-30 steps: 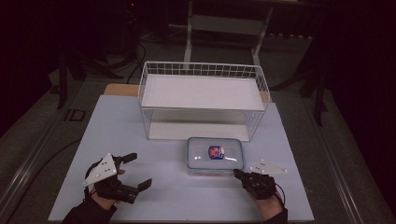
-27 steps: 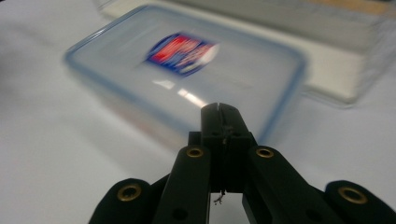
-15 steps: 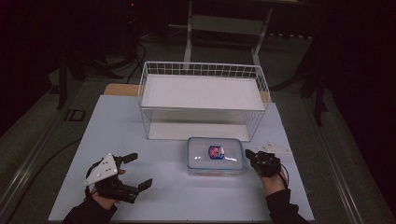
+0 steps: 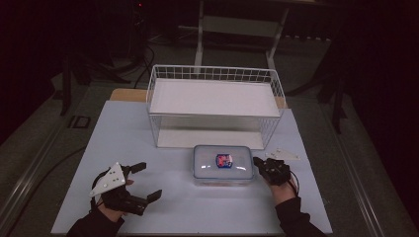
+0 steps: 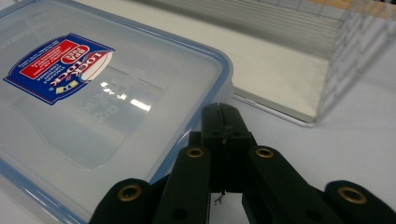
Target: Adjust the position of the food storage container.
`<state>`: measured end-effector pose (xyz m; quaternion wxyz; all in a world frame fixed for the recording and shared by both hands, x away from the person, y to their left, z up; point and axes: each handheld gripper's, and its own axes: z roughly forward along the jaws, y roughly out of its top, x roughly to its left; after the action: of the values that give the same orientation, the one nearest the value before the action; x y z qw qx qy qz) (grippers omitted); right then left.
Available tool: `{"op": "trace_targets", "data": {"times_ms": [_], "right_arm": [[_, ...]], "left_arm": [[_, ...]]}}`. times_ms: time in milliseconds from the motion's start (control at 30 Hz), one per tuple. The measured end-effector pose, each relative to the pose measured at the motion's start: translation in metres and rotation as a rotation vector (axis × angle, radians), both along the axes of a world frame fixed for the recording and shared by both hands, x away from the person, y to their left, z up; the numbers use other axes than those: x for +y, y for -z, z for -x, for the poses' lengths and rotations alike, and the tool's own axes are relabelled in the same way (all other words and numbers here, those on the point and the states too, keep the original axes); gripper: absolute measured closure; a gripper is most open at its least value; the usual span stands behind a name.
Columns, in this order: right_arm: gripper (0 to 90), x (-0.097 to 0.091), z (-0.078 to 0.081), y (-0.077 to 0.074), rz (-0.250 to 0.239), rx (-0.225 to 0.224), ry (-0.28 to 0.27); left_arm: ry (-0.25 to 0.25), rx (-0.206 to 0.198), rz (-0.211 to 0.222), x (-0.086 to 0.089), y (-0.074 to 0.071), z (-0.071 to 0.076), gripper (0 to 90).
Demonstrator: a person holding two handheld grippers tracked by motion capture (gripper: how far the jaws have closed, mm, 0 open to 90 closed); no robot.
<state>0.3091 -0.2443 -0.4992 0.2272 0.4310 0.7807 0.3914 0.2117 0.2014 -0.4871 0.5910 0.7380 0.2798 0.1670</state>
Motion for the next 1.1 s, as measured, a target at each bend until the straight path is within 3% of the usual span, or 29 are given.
{"op": "trace_targets", "data": {"times_ms": [833,1100], "right_arm": [[90.0,0.036,-0.007,0.001,-0.024,0.008,-0.089],[84.5,0.030,0.001,-0.010,-0.038,-0.048,-0.077]], "left_arm": [[0.002,0.001,-0.005,0.000,0.000,0.000,0.0],[0.001,-0.001,-0.002,0.000,-0.001,0.001,0.0]]}}
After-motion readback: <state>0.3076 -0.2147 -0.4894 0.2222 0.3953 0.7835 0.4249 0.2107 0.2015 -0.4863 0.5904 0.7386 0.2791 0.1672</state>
